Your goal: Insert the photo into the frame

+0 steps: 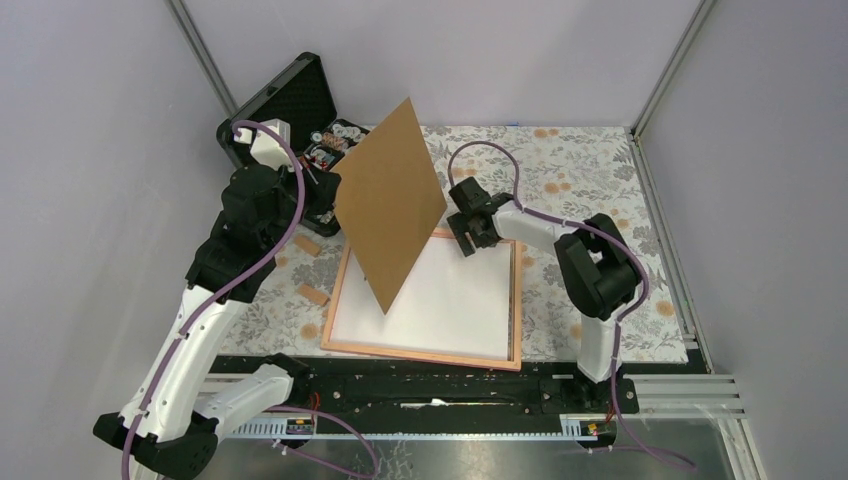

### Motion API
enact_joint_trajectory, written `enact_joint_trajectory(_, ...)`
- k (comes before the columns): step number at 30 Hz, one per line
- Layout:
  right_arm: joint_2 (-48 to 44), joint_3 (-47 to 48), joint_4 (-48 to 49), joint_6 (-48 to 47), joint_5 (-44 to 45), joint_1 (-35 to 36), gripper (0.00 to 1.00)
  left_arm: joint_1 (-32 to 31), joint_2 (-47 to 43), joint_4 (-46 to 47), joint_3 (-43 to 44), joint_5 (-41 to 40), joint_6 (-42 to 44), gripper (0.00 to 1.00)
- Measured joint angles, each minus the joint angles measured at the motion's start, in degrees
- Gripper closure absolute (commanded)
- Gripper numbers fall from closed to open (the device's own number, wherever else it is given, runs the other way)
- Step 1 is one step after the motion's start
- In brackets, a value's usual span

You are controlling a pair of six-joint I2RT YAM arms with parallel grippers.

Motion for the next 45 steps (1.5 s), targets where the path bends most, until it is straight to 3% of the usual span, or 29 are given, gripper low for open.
enact_joint_trajectory(20,4.2,4.3,0.0,-1.3,11.3,1.8,0.08,0.0,0.0,0.2,0.0,0.0,0.0,1.0)
enact_joint_trajectory(23,4.2,4.3,-0.1,0.0,16.9,2.0,0.01,0.0,0.0,0.3,-0.3,0.0,0.0,1.0)
enact_joint_trajectory(27,2.5,3.8,-1.5,6.2,29.7,1.9,0.0,0.0,0.0,0.7,-0.8,-0.1,0.0,1.0)
enact_joint_trajectory(30,-4.2,1.0,-2.8,10.7,33.3,0.3,0.0,0.0,0.0,0.8,-0.9,-0.1,0.0,1.0)
enact_joint_trajectory(35,-14.0,0.0,-0.3,8.7,19.7,-5.6,0.0,0.0,0.0,1.5,-1.5,0.0,0.0,1.0)
enact_joint_trajectory(45,-7.7,0.1,-1.5,1.2,8.7,-2.9,0.0,0.0,0.0,1.8,-1.9,0.2,-0.3,1.0)
